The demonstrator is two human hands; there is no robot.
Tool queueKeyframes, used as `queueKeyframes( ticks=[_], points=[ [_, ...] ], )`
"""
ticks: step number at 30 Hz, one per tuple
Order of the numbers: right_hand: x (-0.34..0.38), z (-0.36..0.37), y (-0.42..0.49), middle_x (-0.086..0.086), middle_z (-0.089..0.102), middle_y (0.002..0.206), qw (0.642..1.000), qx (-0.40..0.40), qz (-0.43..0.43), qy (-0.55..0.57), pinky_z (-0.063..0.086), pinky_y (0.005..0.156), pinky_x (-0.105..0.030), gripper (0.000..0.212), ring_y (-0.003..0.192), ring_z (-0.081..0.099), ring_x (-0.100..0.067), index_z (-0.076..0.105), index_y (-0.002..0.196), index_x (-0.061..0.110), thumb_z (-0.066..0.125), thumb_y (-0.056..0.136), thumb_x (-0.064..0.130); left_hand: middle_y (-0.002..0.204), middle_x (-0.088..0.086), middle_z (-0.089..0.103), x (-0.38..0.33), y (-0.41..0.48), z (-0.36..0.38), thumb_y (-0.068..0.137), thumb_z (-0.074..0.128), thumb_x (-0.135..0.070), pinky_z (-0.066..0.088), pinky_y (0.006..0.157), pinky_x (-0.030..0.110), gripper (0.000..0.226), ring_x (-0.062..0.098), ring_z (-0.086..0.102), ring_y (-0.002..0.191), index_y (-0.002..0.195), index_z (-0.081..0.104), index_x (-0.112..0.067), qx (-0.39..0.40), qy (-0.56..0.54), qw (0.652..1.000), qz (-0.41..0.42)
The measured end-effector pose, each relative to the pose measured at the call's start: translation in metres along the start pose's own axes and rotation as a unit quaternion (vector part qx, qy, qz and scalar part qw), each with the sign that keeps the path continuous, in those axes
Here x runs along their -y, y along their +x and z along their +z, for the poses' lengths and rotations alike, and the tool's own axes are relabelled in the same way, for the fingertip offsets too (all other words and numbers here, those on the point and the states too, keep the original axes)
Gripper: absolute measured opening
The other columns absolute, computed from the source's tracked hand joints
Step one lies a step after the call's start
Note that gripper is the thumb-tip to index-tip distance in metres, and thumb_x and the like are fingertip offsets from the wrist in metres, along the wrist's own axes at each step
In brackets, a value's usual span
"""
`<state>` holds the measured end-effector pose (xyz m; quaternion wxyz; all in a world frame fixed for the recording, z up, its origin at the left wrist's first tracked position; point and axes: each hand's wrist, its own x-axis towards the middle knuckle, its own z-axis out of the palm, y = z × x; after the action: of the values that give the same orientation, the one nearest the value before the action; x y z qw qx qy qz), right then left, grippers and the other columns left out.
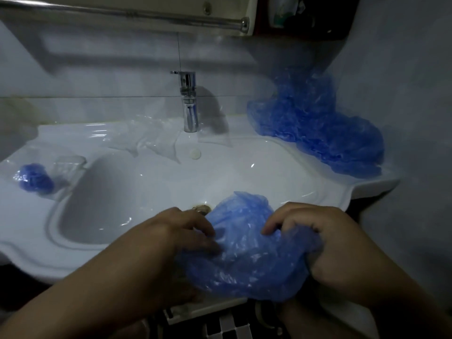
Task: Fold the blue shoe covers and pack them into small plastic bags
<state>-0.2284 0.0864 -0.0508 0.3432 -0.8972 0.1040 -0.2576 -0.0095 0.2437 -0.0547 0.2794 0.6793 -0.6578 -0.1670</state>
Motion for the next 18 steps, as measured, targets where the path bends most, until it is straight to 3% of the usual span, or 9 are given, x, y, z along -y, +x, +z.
queueKeyframes(
  ticks=[1, 3, 4, 5, 7, 9, 12, 16, 18],
  points=[
    [-0.002, 0.001, 0.000, 0.009, 0.070, 0.090, 1.000, 0.000, 0.008, -0.024, 0.049, 0.078, -0.016, 0.058, 0.088, 0.067, -0.008, 0.068, 0.075, 0.038, 0.054, 0.052, -0.013, 0.077, -0.028, 0.065, -0.008, -0.018, -0.002, 0.073, 0.074, -0.045, 0.044, 0.067, 0.005, 0.005, -0.011, 0.057, 0.065, 0.070, 0.071, -0.048, 0.038, -0.034, 0.997, -0.060],
    [-0.005, 0.000, -0.001, 0.010, 0.069, 0.088, 0.996, -0.001, 0.046, -0.072, 0.049, 0.073, -0.015, 0.040, 0.086, 0.064, -0.004, 0.074, 0.084, 0.028, 0.060, 0.057, 0.002, 0.037, -0.024, 0.052, 0.009, -0.022, 0.002, 0.080, 0.071, -0.027, 0.040, 0.047, 0.004, 0.060, -0.011, 0.050, 0.037, 0.026, 0.053, -0.045, 0.024, 0.026, 0.998, -0.044],
    [-0.005, -0.002, -0.002, 0.009, 0.069, 0.085, 0.995, -0.008, 0.065, -0.079, 0.048, 0.068, -0.015, 0.030, 0.083, 0.064, -0.003, 0.074, 0.085, 0.024, 0.065, 0.061, 0.008, 0.033, -0.020, 0.049, 0.010, -0.023, 0.000, 0.092, 0.060, -0.024, 0.039, 0.044, 0.006, 0.073, -0.010, 0.049, 0.033, 0.023, 0.050, -0.043, 0.037, -0.018, 0.998, -0.056],
    [-0.005, -0.004, -0.002, 0.008, 0.070, 0.083, 0.995, -0.019, 0.078, -0.061, 0.048, 0.065, -0.015, 0.021, 0.078, 0.065, -0.001, 0.073, 0.084, 0.021, 0.073, 0.065, 0.011, 0.037, -0.018, 0.054, 0.009, -0.025, -0.006, 0.096, 0.053, -0.031, 0.043, 0.046, 0.008, 0.065, -0.010, 0.053, 0.038, 0.032, 0.057, -0.046, 0.050, 0.034, 0.998, -0.010],
    [-0.002, -0.005, 0.000, 0.013, 0.073, 0.084, 0.994, -0.039, 0.101, -0.009, 0.049, 0.066, -0.011, 0.025, 0.076, 0.068, 0.003, 0.071, 0.089, 0.021, 0.080, 0.071, 0.007, 0.062, -0.016, 0.068, -0.003, -0.013, -0.010, 0.083, 0.055, -0.056, 0.052, 0.058, 0.019, 0.024, -0.004, 0.066, 0.060, 0.074, 0.072, -0.041, -0.092, 0.026, 0.995, -0.028],
    [0.001, -0.004, 0.004, 0.018, 0.074, 0.094, 0.991, -0.056, 0.118, 0.019, 0.050, 0.076, -0.012, 0.030, 0.088, 0.068, 0.005, 0.069, 0.102, 0.025, 0.077, 0.077, 0.008, 0.077, -0.013, 0.074, -0.004, -0.022, -0.013, 0.072, 0.059, -0.066, 0.056, 0.067, 0.030, 0.039, 0.006, 0.071, 0.072, 0.096, 0.069, -0.036, -0.093, -0.026, 0.994, -0.043],
    [0.003, 0.001, 0.010, 0.021, 0.072, 0.100, 0.987, -0.067, 0.139, 0.047, 0.049, 0.077, -0.010, 0.035, 0.095, 0.067, 0.003, 0.063, 0.118, 0.027, 0.069, 0.087, 0.013, 0.076, -0.005, 0.076, -0.004, -0.010, -0.010, 0.077, 0.067, -0.059, 0.057, 0.064, 0.033, 0.037, 0.012, 0.070, 0.061, 0.101, 0.064, -0.031, -0.119, -0.092, 0.980, -0.130],
    [0.002, 0.007, 0.015, 0.018, 0.064, 0.063, 0.976, -0.100, 0.193, -0.005, 0.039, 0.064, 0.000, 0.052, 0.070, 0.061, 0.015, 0.047, 0.140, 0.027, 0.063, 0.091, 0.021, 0.062, -0.009, 0.072, -0.006, -0.005, -0.004, 0.084, 0.068, -0.035, 0.044, 0.048, 0.022, 0.019, 0.001, 0.050, 0.037, 0.101, 0.059, -0.030, -0.183, -0.065, 0.961, -0.196],
    [0.001, 0.011, 0.016, 0.023, 0.057, 0.076, 0.971, -0.115, 0.204, -0.055, 0.037, 0.064, 0.001, 0.058, 0.073, 0.056, 0.017, 0.041, 0.145, 0.024, 0.062, 0.091, 0.022, 0.061, -0.013, 0.070, -0.009, -0.004, -0.003, 0.081, 0.072, -0.037, 0.041, 0.052, 0.024, 0.026, -0.002, 0.056, 0.042, 0.103, 0.057, -0.034, -0.196, -0.012, 0.955, -0.220]
  ],
)
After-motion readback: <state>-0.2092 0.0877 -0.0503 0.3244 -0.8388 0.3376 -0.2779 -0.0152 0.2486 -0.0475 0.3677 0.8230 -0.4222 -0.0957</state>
